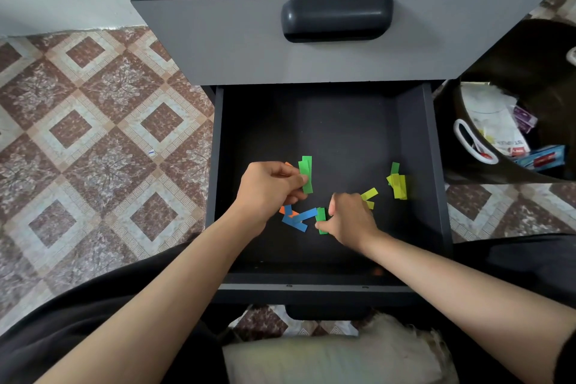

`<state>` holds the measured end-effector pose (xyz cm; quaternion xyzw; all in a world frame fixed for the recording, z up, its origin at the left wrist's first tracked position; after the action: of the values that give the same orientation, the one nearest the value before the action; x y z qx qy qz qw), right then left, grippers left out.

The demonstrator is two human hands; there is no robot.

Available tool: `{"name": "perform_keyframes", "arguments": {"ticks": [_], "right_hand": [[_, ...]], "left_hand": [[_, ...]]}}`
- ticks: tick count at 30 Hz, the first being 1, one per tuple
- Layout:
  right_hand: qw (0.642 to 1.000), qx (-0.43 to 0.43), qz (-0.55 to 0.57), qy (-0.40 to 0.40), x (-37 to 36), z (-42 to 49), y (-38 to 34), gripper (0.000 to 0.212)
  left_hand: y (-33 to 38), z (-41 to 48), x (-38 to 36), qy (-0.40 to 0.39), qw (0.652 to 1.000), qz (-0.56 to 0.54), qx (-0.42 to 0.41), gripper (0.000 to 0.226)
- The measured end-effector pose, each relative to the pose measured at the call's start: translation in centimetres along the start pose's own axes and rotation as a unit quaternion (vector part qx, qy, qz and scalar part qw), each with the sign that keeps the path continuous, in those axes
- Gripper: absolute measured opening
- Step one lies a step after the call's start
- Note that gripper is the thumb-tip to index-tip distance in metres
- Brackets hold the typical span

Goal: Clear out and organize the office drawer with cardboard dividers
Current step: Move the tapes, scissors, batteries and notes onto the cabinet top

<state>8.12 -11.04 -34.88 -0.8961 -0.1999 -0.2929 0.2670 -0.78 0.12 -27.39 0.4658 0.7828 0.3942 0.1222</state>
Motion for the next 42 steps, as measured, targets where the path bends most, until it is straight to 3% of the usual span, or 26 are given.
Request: {"name": "perform_keyframes", "arguments": {"ticks": [12, 17, 28, 30, 32, 35, 42], "right_hand": [[0.995, 0.041, -0.095, 0.014, 0.1, -0.2, -0.8, 0.014], [0.998, 0.041, -0.057, 0.001, 0.2, -0.1, -0.7, 0.022], [0.996, 0.058, -0.063, -0.021, -0.1, 0.0, -0.9, 0.011], [0.999, 0.031, -0.015, -0.020, 0.6, 0.1, -0.9, 0.006], [0.993, -0.002, 0.117, -0.012, 1.6, 0.3, -0.9, 0.011], [0.948, 0.008, 0.317, -0.014, 3.4, 0.1, -1.6, 0.024], [0.892, 0.072, 0.446, -0.026, 5.5, -1.4, -3.4, 0.013]], "left_hand": [[-0.1, 0.1, -0.2, 0.000, 1.000, 0.010, 0.008, 0.009], [-0.2, 0.1, -0.3, -0.004, 1.000, 0.007, 0.009, 0.007], [-0.4, 0.2, -0.3, -0.003, 1.000, 0.011, 0.009, 0.009], [-0.4, 0.2, -0.2, -0.003, 1.000, 0.006, 0.007, 0.009], [-0.4, 0.2, 0.0, -0.003, 1.000, -0.006, 0.006, 0.009], [-0.6, 0.2, 0.2, 0.003, 0.999, -0.034, 0.016, 0.006], [-1.2, 0.3, 0.4, 0.017, 0.998, -0.051, 0.044, 0.004]]}}
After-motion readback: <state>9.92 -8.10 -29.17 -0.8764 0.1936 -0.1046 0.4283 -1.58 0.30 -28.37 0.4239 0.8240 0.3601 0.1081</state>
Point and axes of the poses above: each hand's wrist, its own z-axis towards the middle knuckle, its own x-axis out of the back of the hand, y = z × x, the point moved 6 cm from there along z, towards the middle knuckle, and after that the axes turned 8 degrees about -y, right-handed, at the moved point
